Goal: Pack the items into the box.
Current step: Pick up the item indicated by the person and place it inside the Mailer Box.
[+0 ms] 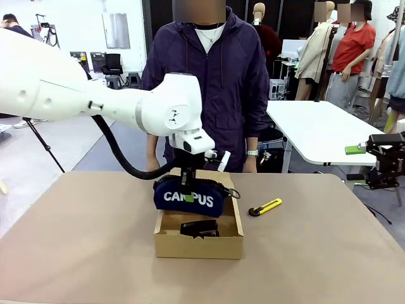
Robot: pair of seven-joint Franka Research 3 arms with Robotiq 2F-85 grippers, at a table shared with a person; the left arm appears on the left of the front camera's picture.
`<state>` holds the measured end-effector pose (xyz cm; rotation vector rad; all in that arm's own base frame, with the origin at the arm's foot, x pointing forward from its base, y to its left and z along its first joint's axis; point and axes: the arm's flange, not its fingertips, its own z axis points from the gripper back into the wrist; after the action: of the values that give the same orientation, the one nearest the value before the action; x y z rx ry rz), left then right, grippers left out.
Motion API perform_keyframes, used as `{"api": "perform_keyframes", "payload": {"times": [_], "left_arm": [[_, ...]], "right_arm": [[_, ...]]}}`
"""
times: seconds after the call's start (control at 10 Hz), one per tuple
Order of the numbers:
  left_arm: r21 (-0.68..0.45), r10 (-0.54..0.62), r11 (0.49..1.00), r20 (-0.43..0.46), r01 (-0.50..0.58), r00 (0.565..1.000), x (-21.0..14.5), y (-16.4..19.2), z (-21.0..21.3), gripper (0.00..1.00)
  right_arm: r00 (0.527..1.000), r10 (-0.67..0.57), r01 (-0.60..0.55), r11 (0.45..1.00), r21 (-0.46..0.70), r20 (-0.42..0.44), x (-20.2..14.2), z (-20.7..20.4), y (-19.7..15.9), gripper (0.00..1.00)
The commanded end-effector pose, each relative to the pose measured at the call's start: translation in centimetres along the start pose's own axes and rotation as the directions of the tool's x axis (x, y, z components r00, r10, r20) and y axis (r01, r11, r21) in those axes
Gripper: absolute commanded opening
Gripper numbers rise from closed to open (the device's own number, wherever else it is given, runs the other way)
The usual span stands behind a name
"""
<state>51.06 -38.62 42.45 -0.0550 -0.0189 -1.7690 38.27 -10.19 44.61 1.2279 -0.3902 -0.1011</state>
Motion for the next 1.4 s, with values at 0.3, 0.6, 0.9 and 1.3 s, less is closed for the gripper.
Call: {"api": "perform_keyframes", "payload": {"times": [0.3, 0.6, 0.9, 1.3], "left_arm": [[-0.153, 0.006, 0.988, -0.013, -0.008, 1.000, 1.1, 0.9, -4.4, 0.00], [-0.226, -0.034, 0.974, 0.002, 0.033, 0.999, 1.7, 1.2, -6.6, 0.00], [-0.235, -0.055, 0.970, 0.027, 0.060, 0.998, 1.2, 1.2, -6.7, 0.87], [-0.217, -0.061, 0.973, 0.064, 0.073, 0.996, 0.6, 0.8, -5.8, 1.00]], "right_arm": [[1.000, 0.009, -0.009, 1.000, 0.000, -0.010, 0.1, 0.3, 0.1, 1.00], [1.000, 0.009, -0.009, 1.000, 0.000, -0.010, 0.1, 0.3, 0.1, 1.00], [1.000, 0.009, -0.009, 1.000, 0.000, -0.010, 0.1, 0.3, 0.1, 1.00], [1.000, 0.009, -0.009, 1.000, 0.000, -0.010, 0.1, 0.3, 0.1, 1.00]]}}
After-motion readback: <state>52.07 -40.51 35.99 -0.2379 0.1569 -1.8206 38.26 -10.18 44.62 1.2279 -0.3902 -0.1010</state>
